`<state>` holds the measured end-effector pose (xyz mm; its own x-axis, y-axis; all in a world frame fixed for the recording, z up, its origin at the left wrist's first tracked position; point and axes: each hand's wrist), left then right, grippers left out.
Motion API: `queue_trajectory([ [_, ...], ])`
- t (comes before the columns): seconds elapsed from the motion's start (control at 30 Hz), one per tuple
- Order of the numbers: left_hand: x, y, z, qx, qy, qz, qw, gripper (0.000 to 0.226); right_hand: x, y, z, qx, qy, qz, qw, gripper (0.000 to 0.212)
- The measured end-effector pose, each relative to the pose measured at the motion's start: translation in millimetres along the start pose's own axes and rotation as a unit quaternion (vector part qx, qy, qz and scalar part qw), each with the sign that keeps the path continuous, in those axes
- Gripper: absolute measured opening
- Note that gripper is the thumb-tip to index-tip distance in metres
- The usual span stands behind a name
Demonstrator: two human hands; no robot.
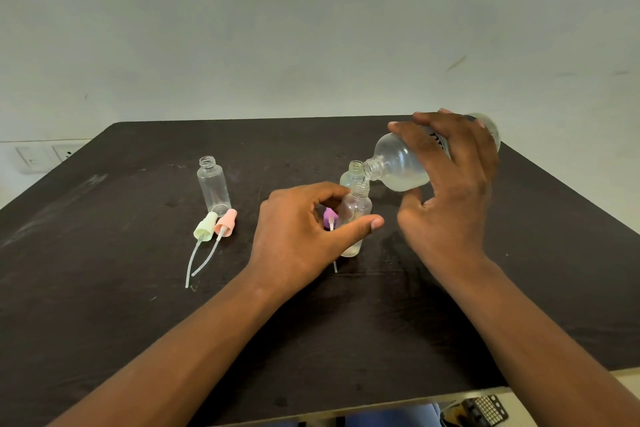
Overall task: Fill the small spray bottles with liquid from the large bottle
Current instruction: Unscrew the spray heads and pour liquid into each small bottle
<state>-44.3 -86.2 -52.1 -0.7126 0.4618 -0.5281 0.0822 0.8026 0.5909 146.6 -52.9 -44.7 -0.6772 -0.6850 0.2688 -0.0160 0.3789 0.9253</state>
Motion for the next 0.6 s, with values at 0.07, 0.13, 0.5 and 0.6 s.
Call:
queue_trajectory([
  [0.07, -0.2, -0.1, 0.2, 0.000, -0.004, 0.000, 1.000, 0.046, 0.0, -0.1, -0.3, 0.000, -0.001, 0.000, 1.000, 0.077],
  [0.13, -0.5, -0.2, 0.2, 0.001, -0.006, 0.001, 1.000, 0.047, 0.1, 0.0, -0.4, 0.003, -0.002, 0.001, 1.000, 0.077],
  [0.5, 0.0, 0.4, -0.9, 0.008, -0.005, -0.002, 1.000, 0.046, 0.2, 0.4, 0.7, -0.001, 0.000, -0.004, 1.000, 0.077],
  [0.6, -0.9, 0.3, -0.7, 0.004, -0.002, -0.002, 1.000, 0.047, 0.3, 0.4, 0.2, 0.001, -0.001, -0.005, 1.000, 0.077],
])
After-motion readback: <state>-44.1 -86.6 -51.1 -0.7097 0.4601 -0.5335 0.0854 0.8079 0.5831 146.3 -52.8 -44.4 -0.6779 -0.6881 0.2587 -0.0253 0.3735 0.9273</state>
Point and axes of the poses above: each hand's wrist, its own y-axis towards the middle knuckle, its own z-axis out of the palm, x = y × z, and after that the axes turned 14 degrees about y, right-handed
